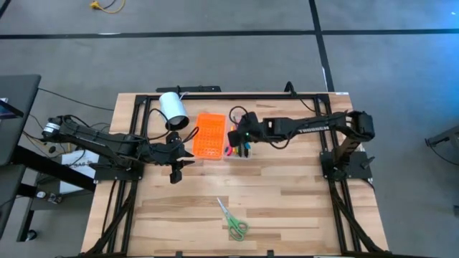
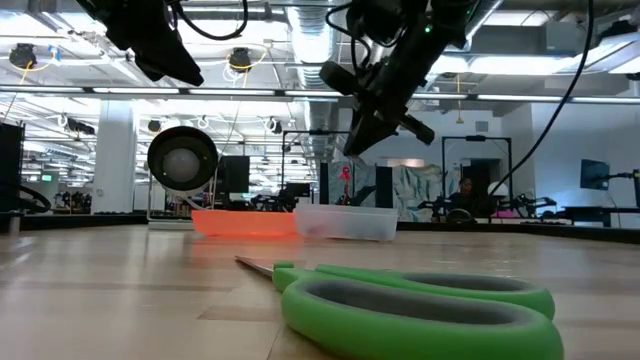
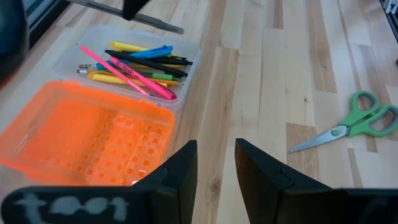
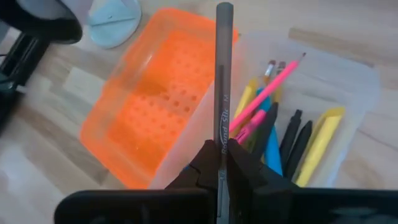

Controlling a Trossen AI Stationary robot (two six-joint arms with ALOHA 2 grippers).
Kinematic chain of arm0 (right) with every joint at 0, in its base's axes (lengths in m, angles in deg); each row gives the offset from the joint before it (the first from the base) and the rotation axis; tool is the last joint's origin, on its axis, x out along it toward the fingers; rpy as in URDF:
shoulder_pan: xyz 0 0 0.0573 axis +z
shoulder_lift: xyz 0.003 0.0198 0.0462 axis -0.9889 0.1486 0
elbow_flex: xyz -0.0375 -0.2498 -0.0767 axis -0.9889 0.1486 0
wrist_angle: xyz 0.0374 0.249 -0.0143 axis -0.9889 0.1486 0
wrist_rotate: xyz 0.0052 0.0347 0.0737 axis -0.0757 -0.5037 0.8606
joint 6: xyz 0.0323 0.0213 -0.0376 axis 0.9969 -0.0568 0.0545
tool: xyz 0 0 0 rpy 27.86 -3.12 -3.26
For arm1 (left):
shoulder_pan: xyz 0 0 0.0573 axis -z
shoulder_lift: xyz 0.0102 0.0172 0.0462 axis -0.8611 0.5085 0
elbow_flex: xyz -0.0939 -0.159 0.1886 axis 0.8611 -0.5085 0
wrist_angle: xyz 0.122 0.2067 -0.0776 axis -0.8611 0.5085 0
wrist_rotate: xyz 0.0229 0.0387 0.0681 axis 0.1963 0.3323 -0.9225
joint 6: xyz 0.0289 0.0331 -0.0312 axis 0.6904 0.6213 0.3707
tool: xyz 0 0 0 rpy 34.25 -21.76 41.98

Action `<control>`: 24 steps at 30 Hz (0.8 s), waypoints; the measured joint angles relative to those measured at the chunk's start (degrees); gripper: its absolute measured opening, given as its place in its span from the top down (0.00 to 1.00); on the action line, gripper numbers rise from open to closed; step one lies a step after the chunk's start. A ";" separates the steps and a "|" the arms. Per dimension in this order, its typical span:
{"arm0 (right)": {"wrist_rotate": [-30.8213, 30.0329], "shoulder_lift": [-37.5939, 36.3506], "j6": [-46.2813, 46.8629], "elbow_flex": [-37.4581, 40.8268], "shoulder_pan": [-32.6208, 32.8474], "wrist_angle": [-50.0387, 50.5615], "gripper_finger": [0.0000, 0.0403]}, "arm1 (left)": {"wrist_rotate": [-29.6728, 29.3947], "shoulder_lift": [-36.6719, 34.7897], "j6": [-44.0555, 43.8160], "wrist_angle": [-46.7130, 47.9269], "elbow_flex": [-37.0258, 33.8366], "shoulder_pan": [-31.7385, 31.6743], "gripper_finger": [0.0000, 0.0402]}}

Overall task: Pick & place school supplies into a supply box
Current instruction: Put the gray pen into the orange supply box

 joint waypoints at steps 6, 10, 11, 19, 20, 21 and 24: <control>0.46 0.00 -0.38 0.00 -1.85 -1.14 1.00 | -0.07 0.00 0.00 -0.02 0.00 0.00 0.76; 1.15 0.48 -0.36 0.00 -2.29 -2.02 1.00 | -0.09 0.00 0.09 -0.02 0.00 0.00 0.76; 1.16 0.52 -0.33 0.00 -2.29 -1.84 1.00 | -0.09 0.00 0.09 -0.02 0.00 0.00 0.76; 1.43 0.50 3.59 1.40 -3.48 -1.20 1.00 | -0.15 0.00 0.48 -0.04 0.00 0.00 0.76; 1.71 0.50 3.89 1.65 -3.70 -1.18 1.00 | -0.15 0.00 0.48 -0.04 0.00 0.00 0.76; 1.84 0.50 4.26 1.93 -3.82 -1.22 1.00 | -0.15 0.00 0.51 -0.04 0.00 0.00 0.76; 1.30 0.50 4.71 2.95 -3.54 -1.77 1.00 | -0.17 0.00 0.98 -0.04 0.00 0.00 0.76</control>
